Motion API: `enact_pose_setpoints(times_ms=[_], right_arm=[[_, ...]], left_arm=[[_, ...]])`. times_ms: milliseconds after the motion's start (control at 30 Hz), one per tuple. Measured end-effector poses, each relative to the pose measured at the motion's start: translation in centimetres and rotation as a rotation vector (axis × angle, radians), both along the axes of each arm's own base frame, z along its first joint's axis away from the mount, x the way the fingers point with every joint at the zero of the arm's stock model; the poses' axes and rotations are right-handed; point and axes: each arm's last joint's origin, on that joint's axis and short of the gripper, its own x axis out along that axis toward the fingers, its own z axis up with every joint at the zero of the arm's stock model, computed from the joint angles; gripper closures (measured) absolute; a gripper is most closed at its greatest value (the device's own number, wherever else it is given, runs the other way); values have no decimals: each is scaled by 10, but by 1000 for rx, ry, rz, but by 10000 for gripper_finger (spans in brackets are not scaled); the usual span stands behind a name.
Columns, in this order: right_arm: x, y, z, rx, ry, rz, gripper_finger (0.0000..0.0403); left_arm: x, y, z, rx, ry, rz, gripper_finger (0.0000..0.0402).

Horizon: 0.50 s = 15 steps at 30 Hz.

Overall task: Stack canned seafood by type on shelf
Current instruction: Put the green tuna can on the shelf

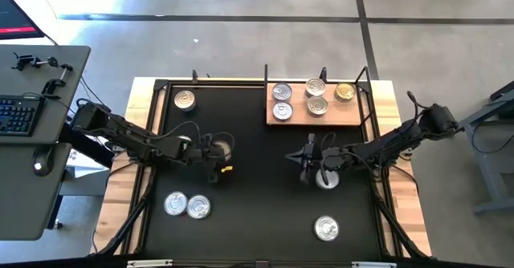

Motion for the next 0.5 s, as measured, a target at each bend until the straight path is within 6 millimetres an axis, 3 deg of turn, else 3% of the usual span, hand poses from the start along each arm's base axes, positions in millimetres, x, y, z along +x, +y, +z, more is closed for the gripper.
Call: enact_pose_setpoints(times_ms=[300,400,500], right_arm=[[0,1,-1,-1,10,13,377],[0,2,-1,-1,11,13,340],[0,2,0,2,2,15,295]], left_arm=[[47,-17,-10,-147,-326,-98,400],[59,-26,-5,-102,-318,-144,401],[63,-38,14,8,-236,-194,401]])
